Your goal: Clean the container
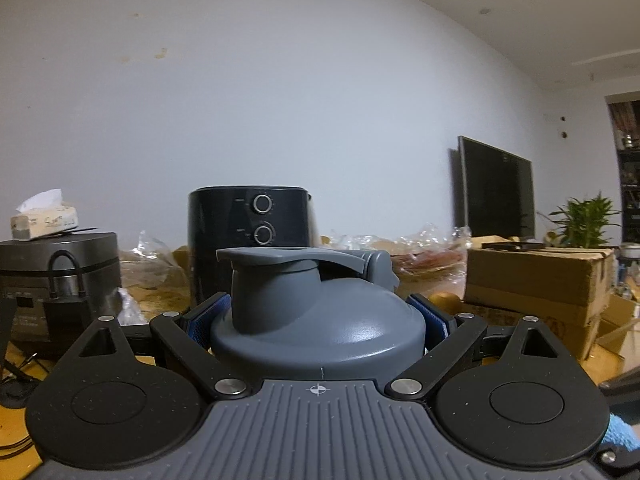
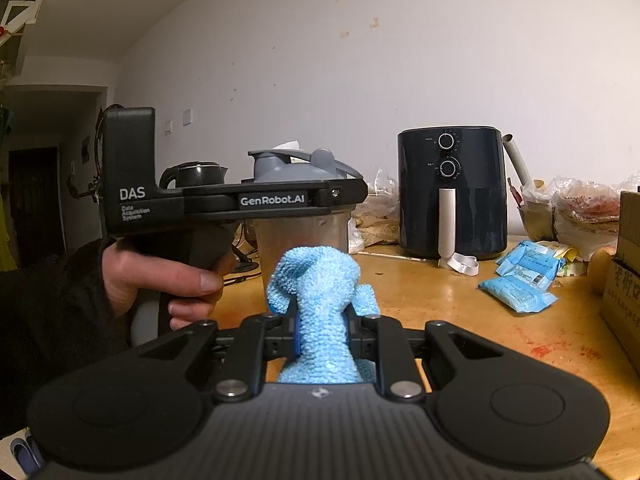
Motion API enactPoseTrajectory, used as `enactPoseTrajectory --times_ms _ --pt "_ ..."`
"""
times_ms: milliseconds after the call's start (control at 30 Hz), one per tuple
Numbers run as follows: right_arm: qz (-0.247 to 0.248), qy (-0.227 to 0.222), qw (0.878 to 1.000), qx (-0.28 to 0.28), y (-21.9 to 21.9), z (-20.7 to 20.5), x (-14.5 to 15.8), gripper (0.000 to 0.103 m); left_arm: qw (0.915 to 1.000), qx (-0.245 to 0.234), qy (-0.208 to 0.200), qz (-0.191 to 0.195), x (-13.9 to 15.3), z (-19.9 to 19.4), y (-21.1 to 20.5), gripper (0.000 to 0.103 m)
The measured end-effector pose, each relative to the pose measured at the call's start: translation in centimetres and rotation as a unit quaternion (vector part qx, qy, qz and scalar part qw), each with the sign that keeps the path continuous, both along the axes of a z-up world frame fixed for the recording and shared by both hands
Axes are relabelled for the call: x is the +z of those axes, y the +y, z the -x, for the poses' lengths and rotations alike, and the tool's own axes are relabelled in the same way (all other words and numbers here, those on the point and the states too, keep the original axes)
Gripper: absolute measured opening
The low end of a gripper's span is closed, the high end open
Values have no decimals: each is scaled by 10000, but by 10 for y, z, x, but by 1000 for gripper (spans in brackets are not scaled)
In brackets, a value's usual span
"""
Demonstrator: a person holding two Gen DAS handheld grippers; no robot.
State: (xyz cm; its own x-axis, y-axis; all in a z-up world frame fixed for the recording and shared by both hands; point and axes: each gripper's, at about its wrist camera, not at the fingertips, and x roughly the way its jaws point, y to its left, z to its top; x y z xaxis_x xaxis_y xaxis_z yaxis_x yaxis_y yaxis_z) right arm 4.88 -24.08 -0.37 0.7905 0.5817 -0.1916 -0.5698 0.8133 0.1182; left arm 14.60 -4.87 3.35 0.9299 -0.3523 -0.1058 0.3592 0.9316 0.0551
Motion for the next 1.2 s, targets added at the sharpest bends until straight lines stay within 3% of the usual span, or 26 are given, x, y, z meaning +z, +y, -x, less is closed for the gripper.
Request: enactPoseTrajectory --times_ms 533,900,1000,1100,1200 --pt "22 -19 10000 -14 1 -4 0 15 9931 -1153 183 -132 1 -14 19 95" --pt "9 -30 10000 21 2 -4 -1 14 9805 -1926 238 -312 0 -27 27 96" --pt "5 -27 10000 8 2 -4 -1 14 9781 -2018 314 -406 -3 -28 28 96" --pt "3 -16 10000 0 2 -5 -1 13 9782 -1867 376 -825 -16 -27 22 92" --pt "5 1 10000 -6 2 -6 -2 14 9811 -1808 472 -508 -21 -27 25 86"
